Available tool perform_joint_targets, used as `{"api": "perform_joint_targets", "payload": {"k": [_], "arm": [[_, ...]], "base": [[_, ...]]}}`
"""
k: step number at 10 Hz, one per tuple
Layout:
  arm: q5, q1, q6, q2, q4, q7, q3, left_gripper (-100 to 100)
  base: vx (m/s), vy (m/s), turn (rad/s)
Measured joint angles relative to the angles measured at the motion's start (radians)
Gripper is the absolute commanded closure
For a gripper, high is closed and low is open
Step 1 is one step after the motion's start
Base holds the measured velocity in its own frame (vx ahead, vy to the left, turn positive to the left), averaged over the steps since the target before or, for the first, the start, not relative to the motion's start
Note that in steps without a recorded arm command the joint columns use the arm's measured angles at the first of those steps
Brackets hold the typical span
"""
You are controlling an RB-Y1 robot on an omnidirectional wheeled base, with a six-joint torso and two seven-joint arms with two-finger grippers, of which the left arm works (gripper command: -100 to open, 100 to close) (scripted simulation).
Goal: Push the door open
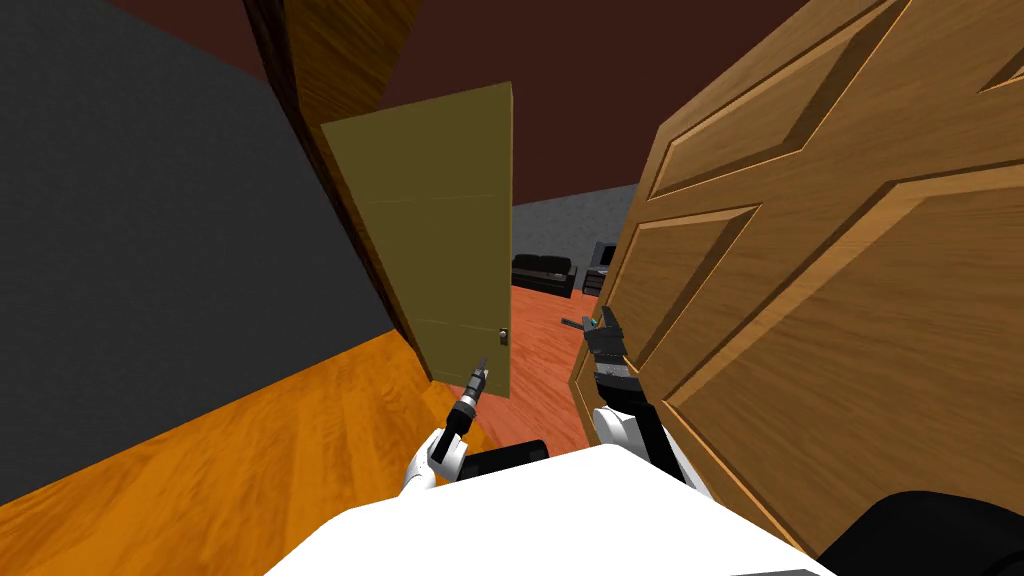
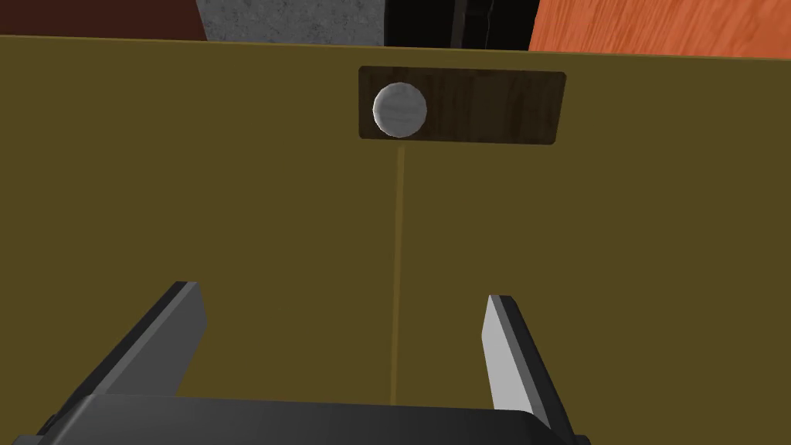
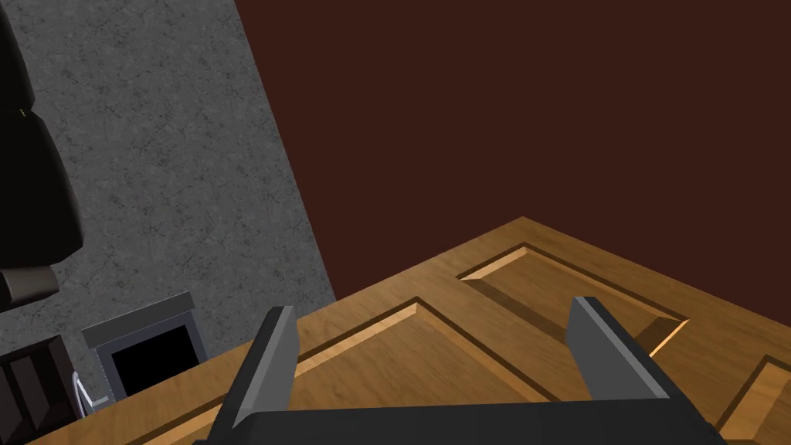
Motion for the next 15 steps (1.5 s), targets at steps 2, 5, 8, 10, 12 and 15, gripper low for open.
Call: {"api": "perform_joint_targets", "payload": {"k": [2, 5, 8, 10, 12, 15], "arm": [[0.001, -0.001, -0.002, 0.004, 0.003, -0.002, 0.003, -100], [0.004, -0.003, -0.008, 0.007, 0.01, -0.01, 0.011, -100], [0.006, -0.004, -0.014, 0.0, 0.015, -0.017, 0.019, -100], [0.008, -0.005, -0.018, -0.009, 0.019, -0.022, 0.024, -100], [0.008, -0.005, -0.019, -0.01, 0.018, -0.022, 0.023, 100], [0.007, -0.004, -0.016, -0.01, 0.019, -0.023, 0.023, 100]], "base": [[0.2, -0.064, -0.019], [0.213, -0.109, -0.03], [0.197, -0.084, -0.029], [0.154, -0.064, -0.008], [-0.028, 0.011, -0.009], [-0.015, 0.006, 0.0]]}}
